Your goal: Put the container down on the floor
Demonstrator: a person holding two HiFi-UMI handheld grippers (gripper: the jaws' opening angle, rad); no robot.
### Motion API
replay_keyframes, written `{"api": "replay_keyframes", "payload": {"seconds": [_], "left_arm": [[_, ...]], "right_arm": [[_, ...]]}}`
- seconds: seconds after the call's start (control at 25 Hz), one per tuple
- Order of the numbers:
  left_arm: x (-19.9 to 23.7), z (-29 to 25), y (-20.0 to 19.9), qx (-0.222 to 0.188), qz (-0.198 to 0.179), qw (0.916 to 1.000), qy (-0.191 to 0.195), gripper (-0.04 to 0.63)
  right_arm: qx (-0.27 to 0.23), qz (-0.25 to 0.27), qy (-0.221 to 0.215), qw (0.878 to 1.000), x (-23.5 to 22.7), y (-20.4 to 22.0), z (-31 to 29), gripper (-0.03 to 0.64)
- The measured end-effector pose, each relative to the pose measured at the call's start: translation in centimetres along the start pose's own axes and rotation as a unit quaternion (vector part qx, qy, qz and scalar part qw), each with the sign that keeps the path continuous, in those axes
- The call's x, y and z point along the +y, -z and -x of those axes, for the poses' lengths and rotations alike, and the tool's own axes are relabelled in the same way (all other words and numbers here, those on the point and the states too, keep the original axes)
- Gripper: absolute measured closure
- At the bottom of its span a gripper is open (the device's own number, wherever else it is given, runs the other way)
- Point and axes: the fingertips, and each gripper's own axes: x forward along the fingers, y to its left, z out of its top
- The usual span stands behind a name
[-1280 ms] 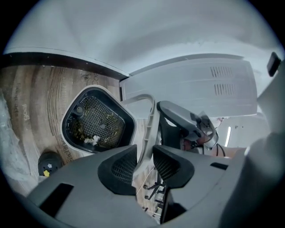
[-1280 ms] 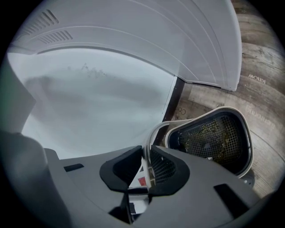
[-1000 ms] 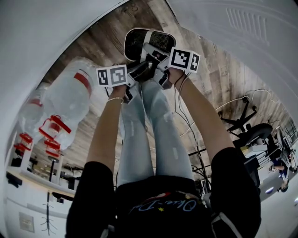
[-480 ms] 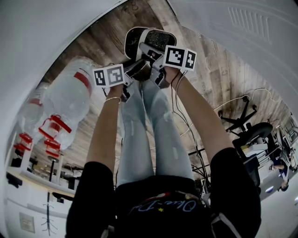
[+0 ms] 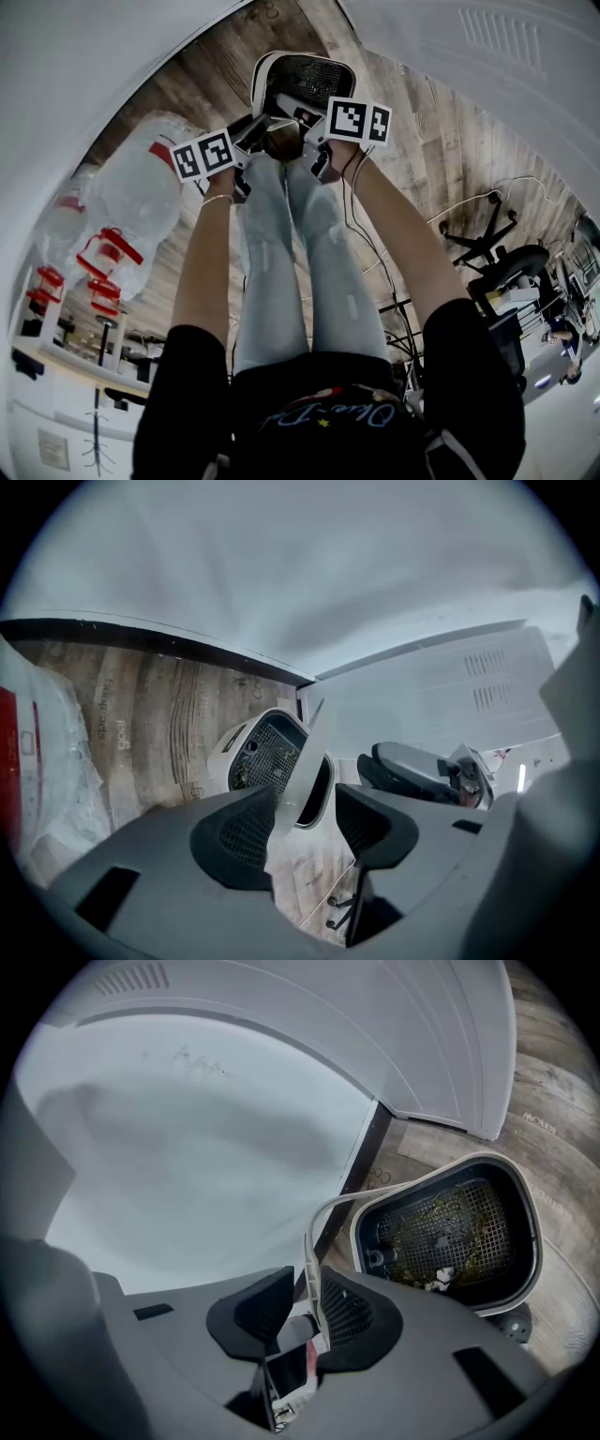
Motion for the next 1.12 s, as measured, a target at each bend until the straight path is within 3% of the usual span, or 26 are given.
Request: {"api": "replay_keyframes", "payload": {"seconds": [0.4, 0.68, 0.84, 1.0, 1.12], "left_arm": [[1.5, 1.1, 0.3, -0.020, 0.006, 0.9990, -0.039, 0.397], [-0.4, 1.8, 0.8, -0.021, -0.005, 0.9995, -0.023, 0.413], [-2.1, 2.5, 0.6, -0.030, -0.019, 0.9994, -0.005, 0.427], [-3.8, 4.0, -0.5, -0.074, -0.003, 0.9970, 0.022, 0.508], [-5.2, 5.0, -0.8, -0.086, -0.015, 0.9957, 0.030, 0.536]], "right_arm": [[-0.019, 0.017, 0.015, 1.000, -0.8, 0.0, 1.1, 0.552], [-0.028, 0.037, 0.005, 0.999, 0.8, 0.2, 2.1, 0.555], [-0.028, 0.074, -0.003, 0.997, 2.4, 0.5, 2.9, 0.584], [-0.027, 0.087, -0.011, 0.996, 4.3, 0.9, 4.0, 0.607], [-0.049, 0.097, -0.020, 0.994, 5.9, 0.5, 5.5, 0.617]]}}
